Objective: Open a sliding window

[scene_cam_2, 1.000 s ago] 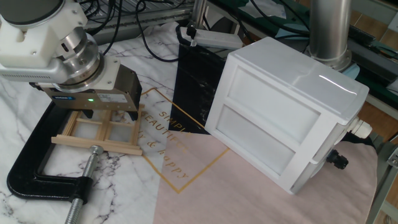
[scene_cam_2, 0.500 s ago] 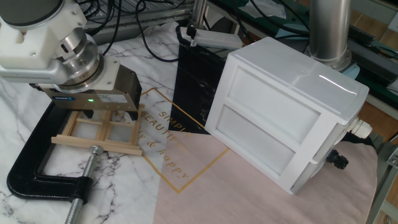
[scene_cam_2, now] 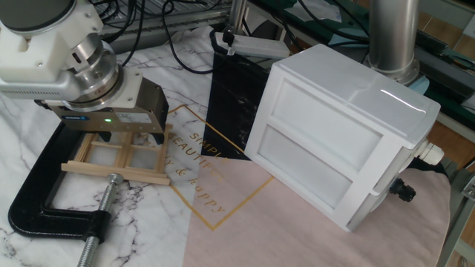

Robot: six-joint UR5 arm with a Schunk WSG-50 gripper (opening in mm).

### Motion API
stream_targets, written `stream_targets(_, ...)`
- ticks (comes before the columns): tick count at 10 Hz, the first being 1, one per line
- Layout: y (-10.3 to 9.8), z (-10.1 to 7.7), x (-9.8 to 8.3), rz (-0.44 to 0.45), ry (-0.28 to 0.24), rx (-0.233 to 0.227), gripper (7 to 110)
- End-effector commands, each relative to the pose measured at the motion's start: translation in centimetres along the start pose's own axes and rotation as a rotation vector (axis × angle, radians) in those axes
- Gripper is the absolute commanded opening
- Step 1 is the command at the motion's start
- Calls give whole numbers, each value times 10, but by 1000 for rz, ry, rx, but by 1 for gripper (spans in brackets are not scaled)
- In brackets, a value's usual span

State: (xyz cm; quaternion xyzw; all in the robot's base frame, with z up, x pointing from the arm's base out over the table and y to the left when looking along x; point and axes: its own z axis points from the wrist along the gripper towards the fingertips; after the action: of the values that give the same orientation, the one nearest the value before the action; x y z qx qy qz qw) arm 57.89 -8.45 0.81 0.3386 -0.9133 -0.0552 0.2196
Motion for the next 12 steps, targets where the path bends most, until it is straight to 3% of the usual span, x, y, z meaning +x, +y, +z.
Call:
stream_targets(1,1,-1,-5,-4,-21,-6,88)
stream_targets(12,1,-3,-19,-30,-79,-9,88)
